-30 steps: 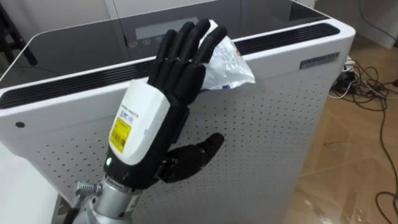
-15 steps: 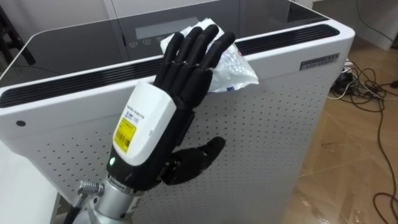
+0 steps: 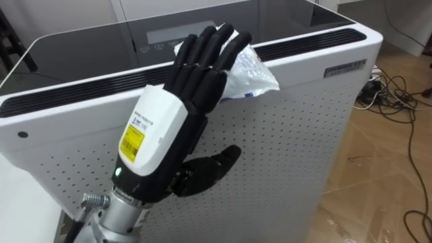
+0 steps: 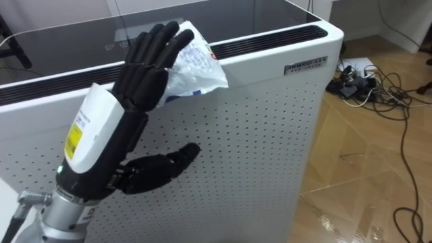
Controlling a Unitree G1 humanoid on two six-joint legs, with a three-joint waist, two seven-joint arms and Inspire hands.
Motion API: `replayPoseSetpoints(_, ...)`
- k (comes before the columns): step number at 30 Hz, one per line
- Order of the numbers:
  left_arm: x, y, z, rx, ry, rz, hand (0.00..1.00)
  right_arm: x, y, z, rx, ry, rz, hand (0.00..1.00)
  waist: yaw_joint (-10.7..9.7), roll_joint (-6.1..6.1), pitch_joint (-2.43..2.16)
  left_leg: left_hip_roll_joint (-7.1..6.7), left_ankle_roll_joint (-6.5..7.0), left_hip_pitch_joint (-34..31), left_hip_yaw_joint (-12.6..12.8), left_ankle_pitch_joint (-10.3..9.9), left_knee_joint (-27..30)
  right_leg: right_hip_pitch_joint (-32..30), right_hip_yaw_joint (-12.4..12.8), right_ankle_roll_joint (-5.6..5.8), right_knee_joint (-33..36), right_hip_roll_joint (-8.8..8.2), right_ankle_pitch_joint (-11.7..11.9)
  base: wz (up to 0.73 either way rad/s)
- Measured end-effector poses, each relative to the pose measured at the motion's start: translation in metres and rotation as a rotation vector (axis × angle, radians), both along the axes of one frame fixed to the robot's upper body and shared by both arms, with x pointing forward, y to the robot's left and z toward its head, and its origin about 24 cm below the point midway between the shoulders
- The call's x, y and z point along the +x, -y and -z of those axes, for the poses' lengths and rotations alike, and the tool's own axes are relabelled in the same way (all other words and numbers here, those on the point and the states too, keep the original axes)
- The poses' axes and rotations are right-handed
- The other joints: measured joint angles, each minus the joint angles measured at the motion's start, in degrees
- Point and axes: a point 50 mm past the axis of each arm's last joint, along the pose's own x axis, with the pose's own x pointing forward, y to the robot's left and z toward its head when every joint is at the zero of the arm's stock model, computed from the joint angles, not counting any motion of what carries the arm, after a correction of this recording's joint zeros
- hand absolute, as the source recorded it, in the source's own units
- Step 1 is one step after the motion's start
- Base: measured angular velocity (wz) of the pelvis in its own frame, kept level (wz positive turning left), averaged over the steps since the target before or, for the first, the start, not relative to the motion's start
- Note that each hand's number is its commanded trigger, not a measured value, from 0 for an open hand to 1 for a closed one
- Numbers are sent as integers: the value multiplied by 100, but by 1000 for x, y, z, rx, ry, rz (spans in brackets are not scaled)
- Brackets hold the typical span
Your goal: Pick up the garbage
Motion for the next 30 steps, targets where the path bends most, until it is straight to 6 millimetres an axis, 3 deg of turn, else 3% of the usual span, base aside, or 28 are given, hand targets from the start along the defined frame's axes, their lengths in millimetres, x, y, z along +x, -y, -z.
replayPoseSetpoints(3, 2, -6, -3, -2, 12, -30, 100, 0, -1, 0, -8, -3, -16, 100, 1, -36, 13, 0, 0, 69, 1, 0, -32, 46, 5, 1, -7, -1, -1, 0)
replayPoseSetpoints(9, 4, -9, -10, -45, 42, -61, 100, -1, -6, 2, 4, -6, -20, 100, 16, -102, -21, 4, 0, 75, -5, 0, -34, 46, 4, 1, -9, 1, -1, 0)
replayPoseSetpoints(15, 6, -13, -22, -69, 96, -78, 100, -1, -9, 3, 17, -8, -24, 100, 12, -95, -29, 4, 0, 95, -2, 0, -35, 60, 4, 1, -9, 1, -1, 0)
replayPoseSetpoints(30, 6, -14, -25, -89, 112, -100, 100, -3, -9, 3, 15, -13, -33, 100, 2, -91, -30, 0, -2, 192, -8, -1, -108, 207, -29, 1, -103, 9, -1, 0)
